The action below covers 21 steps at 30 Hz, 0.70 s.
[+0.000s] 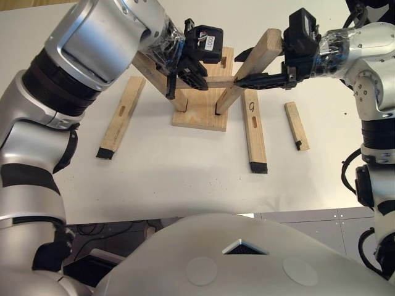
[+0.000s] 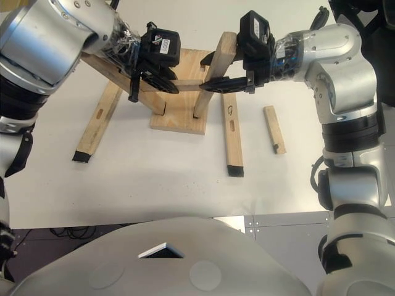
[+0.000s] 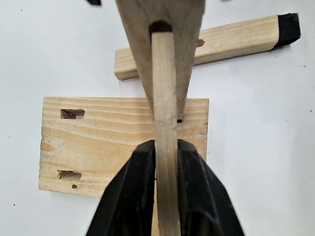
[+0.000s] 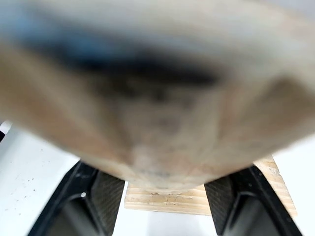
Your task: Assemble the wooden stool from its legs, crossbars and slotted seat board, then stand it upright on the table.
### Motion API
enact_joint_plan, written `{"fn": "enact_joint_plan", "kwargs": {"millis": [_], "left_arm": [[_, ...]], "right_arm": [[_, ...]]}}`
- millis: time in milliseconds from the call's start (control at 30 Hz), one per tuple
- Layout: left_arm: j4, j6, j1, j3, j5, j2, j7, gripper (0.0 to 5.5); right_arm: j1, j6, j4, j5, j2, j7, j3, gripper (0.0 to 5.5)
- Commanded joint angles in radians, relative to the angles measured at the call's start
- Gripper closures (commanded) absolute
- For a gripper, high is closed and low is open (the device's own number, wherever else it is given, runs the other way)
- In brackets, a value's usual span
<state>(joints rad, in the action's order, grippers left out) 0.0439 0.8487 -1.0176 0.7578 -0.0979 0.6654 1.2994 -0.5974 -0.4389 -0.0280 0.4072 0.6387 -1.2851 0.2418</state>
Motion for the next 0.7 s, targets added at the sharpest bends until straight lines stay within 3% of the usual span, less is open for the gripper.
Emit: {"fn": "enact_joint_plan", "kwargs": {"millis": [33, 433, 700], "left_arm": [[-0.043, 0.055, 0.135, 0.098, 0.064, 0.026, -0.026, 5.07], [-0.007, 0.09, 0.183, 0.152, 0.081, -0.007, -0.02, 5.12], [-0.008, 0.088, 0.247, 0.236, 0.122, -0.003, -0.02, 5.12]], "right_arm": [[0.042, -0.035, -0.005, -0.034, -0.031, -0.019, 0.085, 3.46], [0.0, -0.106, -0.013, -0.006, -0.125, 0.015, 0.113, 3.46], [-0.098, -0.268, -0.03, 0.121, -0.234, 0.045, 0.014, 3.46]]}}
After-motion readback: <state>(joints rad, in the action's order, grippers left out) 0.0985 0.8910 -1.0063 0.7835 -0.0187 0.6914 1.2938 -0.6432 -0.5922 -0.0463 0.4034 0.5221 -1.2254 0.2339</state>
